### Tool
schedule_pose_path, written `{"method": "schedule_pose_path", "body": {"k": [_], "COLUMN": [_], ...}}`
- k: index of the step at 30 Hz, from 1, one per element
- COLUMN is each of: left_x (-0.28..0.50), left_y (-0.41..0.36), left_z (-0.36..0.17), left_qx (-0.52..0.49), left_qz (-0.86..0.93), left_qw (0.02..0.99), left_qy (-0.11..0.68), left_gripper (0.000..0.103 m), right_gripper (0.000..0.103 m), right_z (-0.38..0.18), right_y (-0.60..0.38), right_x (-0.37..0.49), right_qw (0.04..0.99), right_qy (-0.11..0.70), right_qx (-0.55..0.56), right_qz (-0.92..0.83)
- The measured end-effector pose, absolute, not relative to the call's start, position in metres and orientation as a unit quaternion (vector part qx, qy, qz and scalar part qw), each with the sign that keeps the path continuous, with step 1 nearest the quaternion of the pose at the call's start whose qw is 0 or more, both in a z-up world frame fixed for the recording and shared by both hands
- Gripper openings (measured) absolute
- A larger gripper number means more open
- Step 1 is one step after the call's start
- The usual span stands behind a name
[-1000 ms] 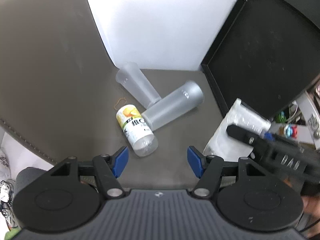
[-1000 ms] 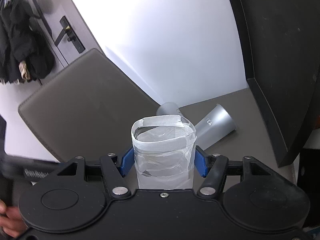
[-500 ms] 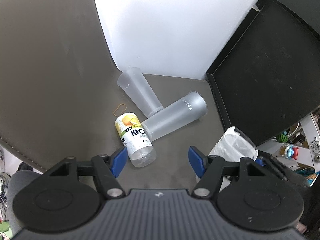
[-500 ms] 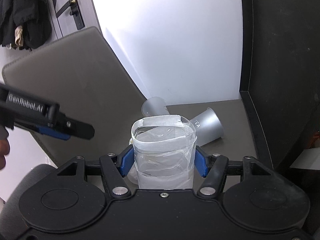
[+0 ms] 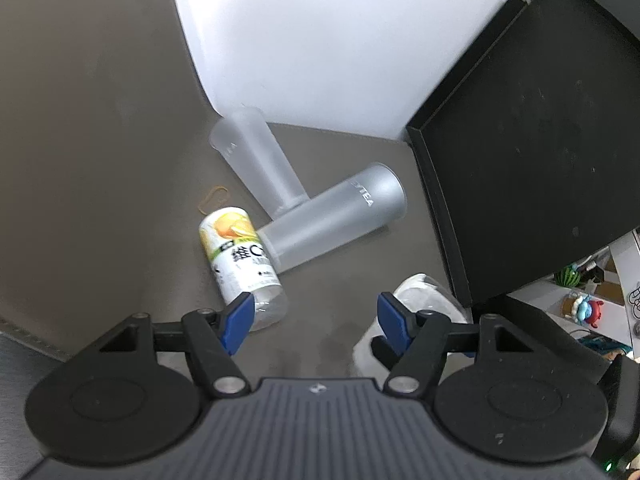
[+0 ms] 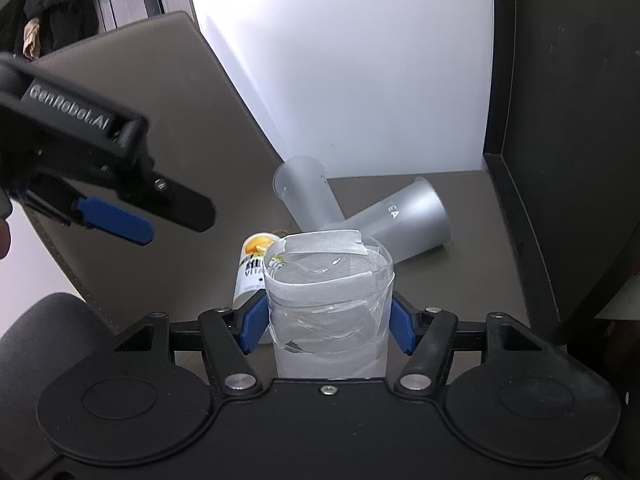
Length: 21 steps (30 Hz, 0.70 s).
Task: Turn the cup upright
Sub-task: 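Lower the upright taped cup onto the seat with the right gripper and open it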
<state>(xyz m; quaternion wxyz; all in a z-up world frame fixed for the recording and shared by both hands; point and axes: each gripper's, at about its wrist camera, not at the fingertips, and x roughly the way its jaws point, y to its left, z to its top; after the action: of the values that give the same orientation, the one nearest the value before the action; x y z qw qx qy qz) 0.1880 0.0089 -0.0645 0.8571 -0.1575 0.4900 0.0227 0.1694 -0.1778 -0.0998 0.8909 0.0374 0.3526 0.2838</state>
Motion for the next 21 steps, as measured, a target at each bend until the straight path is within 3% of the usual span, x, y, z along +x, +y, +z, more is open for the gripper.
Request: {"method": "schedule_pose_path", "body": {"k": [21], "left_x": [0.219], "left_y": [-0.024], "left_z": [-0.127], "left_qx": [-0.141], "left_qz": [-0.01], "left_qw": [0.814], "left_qy": [0.563], "left_gripper": [0.067], "right_gripper": [0.063], "right_z": [-0.135], "right_y": [-0.168], "right_x": [0.172], "right_qw": [0.887], "right_qy": [0.37], "right_qx": [-0.003], "right_qz": [0.276]}}
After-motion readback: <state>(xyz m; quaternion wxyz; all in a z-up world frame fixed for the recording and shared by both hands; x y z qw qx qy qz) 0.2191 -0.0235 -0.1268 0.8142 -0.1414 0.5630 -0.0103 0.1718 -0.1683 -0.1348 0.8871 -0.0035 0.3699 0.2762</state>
